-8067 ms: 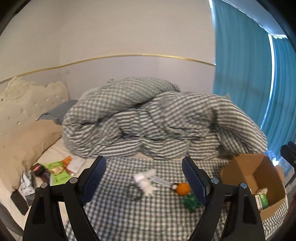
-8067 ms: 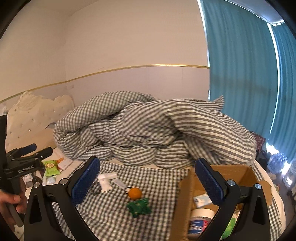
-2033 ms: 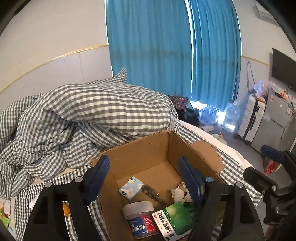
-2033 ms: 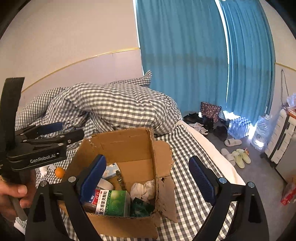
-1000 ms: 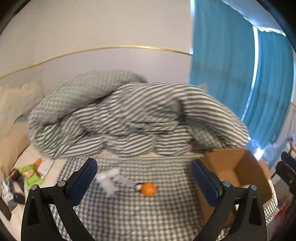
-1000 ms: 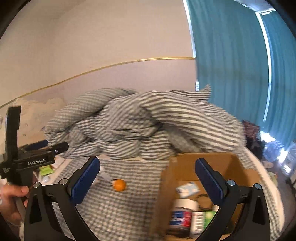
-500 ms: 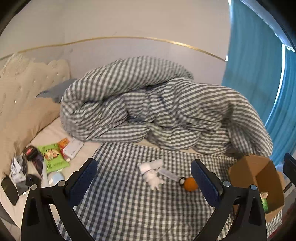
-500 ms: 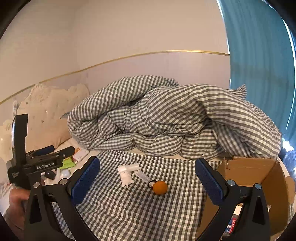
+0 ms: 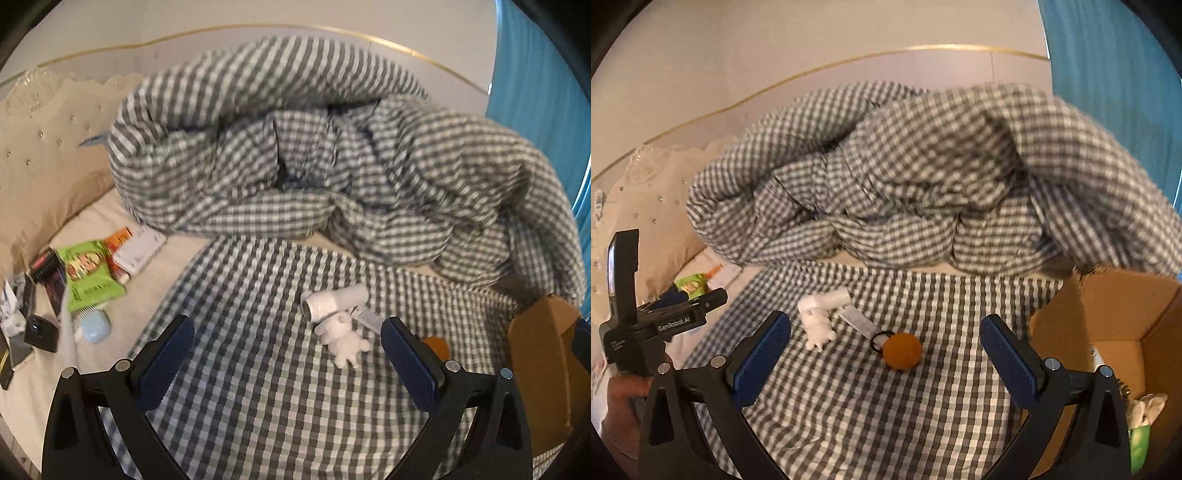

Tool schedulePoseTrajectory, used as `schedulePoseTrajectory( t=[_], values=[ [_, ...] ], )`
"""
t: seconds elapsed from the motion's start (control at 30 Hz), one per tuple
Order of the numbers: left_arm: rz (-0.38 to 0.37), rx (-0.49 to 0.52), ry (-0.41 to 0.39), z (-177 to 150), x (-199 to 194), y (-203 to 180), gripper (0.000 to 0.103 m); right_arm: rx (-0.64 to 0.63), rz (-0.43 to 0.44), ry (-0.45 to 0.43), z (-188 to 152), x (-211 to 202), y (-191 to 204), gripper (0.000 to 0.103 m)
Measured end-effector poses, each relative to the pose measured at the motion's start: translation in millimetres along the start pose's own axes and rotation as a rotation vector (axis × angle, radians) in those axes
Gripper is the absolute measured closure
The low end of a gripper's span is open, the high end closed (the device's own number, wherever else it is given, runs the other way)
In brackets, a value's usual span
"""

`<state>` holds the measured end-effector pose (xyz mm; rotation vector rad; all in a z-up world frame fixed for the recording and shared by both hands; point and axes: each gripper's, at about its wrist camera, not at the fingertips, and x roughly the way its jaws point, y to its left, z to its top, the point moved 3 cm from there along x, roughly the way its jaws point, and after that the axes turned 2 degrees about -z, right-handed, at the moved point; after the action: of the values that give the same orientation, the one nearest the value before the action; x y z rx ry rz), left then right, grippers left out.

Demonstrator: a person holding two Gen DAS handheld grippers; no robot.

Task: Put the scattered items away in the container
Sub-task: 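Move both grippers back over the orange and white toy on the bed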

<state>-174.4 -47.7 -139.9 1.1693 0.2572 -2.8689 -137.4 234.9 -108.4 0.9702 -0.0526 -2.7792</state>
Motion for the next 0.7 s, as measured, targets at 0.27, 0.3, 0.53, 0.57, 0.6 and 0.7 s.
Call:
schedulePoseTrajectory(
  t=[0.27, 0.3, 0.53, 0.57, 0.6, 0.7],
  values=[
    [0.005, 0.024, 0.057, -10, 52, -12, 0.000, -0.001, -0.024, 0.038, -11, 44, -16, 0.000],
    [0.007, 0.029, 0.061, -11, 56, -14, 0.000, -0.003, -0.027, 0.040, -11, 47, -17, 0.000],
    [-0.007, 0.049, 0.100, -16, 90, -31, 0.000, 0.039, -0.039, 0.025, -14, 67, -31, 0.000],
    [-0.009, 0.057, 0.106, -17, 96, -35, 0.000, 0.042, -0.042, 0.028, -14, 69, -33, 0.000],
    [-0.009, 0.064, 0.112, -18, 102, -39, 0.000, 0.043, -0.042, 0.032, -14, 72, -35, 0.000],
    [-0.011, 0.076, 0.135, -22, 119, -49, 0.000, 0.046, -0.049, 0.044, -16, 80, -41, 0.000]
  ],
)
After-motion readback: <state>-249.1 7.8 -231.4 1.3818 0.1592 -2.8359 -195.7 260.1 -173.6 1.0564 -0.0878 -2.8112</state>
